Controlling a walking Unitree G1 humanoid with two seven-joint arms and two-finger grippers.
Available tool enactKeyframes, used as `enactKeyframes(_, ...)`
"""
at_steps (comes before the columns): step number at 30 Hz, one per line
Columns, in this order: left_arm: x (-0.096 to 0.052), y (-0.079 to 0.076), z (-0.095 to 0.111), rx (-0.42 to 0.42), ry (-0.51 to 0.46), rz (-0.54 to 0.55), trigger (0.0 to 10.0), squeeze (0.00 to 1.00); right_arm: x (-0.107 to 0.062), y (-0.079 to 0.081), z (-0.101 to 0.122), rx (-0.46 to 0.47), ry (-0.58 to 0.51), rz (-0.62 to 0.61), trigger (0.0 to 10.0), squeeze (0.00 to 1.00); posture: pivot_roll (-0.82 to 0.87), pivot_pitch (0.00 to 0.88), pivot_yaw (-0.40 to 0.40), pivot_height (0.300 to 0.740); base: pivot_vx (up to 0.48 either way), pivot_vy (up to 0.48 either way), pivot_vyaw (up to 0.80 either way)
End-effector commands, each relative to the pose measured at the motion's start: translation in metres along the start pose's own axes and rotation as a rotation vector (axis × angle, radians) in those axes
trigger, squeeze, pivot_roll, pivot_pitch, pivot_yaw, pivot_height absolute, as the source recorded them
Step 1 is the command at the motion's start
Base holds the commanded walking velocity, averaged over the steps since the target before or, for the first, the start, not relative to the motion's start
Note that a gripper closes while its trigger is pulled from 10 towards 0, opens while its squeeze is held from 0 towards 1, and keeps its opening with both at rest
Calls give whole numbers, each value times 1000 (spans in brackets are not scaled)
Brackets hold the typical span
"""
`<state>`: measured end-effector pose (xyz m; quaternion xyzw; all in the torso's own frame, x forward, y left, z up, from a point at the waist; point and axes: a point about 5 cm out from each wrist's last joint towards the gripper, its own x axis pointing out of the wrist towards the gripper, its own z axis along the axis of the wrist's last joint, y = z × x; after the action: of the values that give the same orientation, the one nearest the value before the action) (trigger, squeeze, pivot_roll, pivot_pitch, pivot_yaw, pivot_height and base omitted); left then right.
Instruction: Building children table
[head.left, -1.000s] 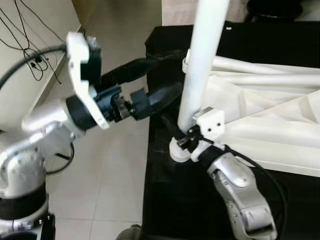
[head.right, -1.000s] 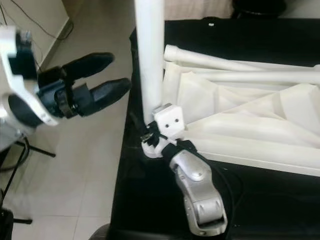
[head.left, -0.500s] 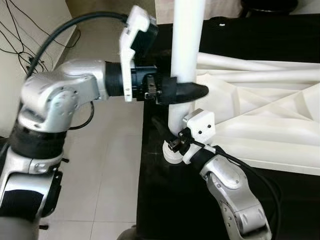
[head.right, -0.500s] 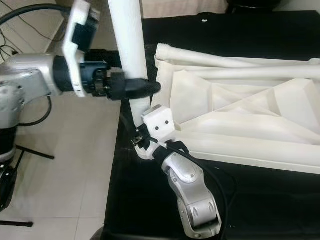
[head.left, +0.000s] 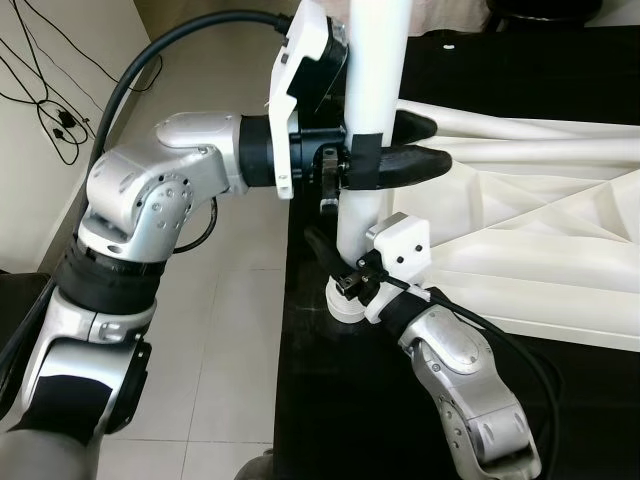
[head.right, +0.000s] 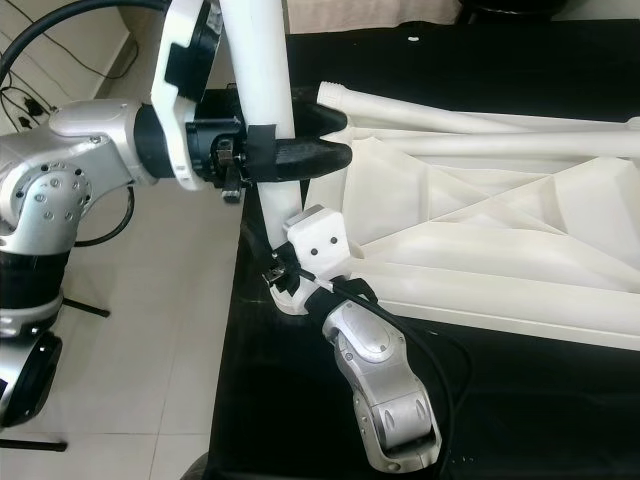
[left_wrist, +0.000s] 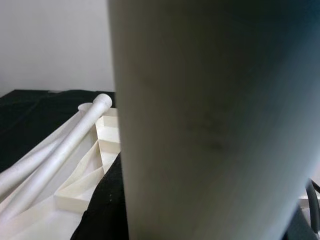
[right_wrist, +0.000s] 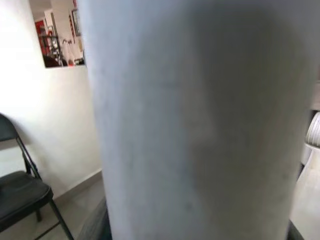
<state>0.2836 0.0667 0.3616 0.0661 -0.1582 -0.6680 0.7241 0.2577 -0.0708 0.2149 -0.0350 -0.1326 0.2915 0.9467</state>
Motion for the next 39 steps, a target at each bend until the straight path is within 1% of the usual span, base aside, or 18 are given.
enactKeyframes(1,-17,6,-8,-14,38,64,0,0,0,9,-10,97,19,53,10000,0,7,214,115,740,0,0,0)
enactKeyframes(7,-18,7,-8,-10,29,65,0,0,2,8,-9,105,18,51,10000,0,7,213,115,740,0,0,0)
enactKeyframes(8,-17,7,-6,-10,20,69,0,0,3,8,-6,134,21,113,10000,0,9,211,111,740,0,0,0)
enactKeyframes(9,-16,7,-4,-10,16,68,0,0,4,10,-3,151,16,205,10000,1000,9,212,108,740,0,0,0)
enactKeyframes(12,-15,7,-3,-10,13,67,0,0,5,12,-1,160,11,270,10000,1000,9,212,108,740,0,0,0)
enactKeyframes(13,-11,4,-1,-9,9,55,0,0,7,7,3,125,20,427,10000,1000,5,212,101,740,0,0,0)
enactKeyframes(15,-11,4,-1,-9,9,55,0,0,7,7,3,125,20,427,10000,1000,5,212,101,740,0,0,0)
enactKeyframes(17,-10,3,-1,-10,7,49,0,0,9,0,4,85,33,482,10000,1000,6,212,100,740,0,0,0)
enactKeyframes(18,-10,1,-1,-9,5,42,0,0,12,-9,2,21,59,556,10000,937,7,211,99,740,0,0,0)
enactKeyframes(19,-11,-1,-1,-10,3,34,0,0,15,-20,0,-37,97,633,10000,0,8,212,93,740,0,0,0)
enactKeyframes(20,-11,-1,-1,-10,3,34,0,0,15,-20,0,-37,97,633,10000,0,8,212,93,740,0,0,0)
enactKeyframes(24,-18,-7,-2,-13,1,8,0,0,38,-49,4,-98,163,815,10000,0,10,219,90,740,0,0,0)
enactKeyframes(28,-18,-8,-2,-13,-2,2,0,0,55,-52,12,-55,147,873,10000,0,10,221,91,740,0,0,0)
enactKeyframes(31,-11,-9,-1,-14,-6,-3,0,0,71,-50,19,37,102,913,10000,0,14,229,92,740,0,0,0)
enactKeyframes(33,-11,-9,-1,-14,-6,-3,0,0,71,-50,19,37,102,913,10000,0,14,229,92,740,0,0,0)
enactKeyframes(34,-8,-9,0,-15,-7,-5,0,0,74,-48,21,67,82,942,6627,0,17,233,93,740,0,0,0)
enactKeyframes(35,-6,-10,0,-15,-7,-7,0,0,76,-48,21,88,71,983,0,0,18,234,93,740,0,0,0)
enactKeyframes(39,1,-12,4,-10,-10,-13,0,0,78,-47,21,98,64,1085,0,0,21,238,94,740,0,0,0)
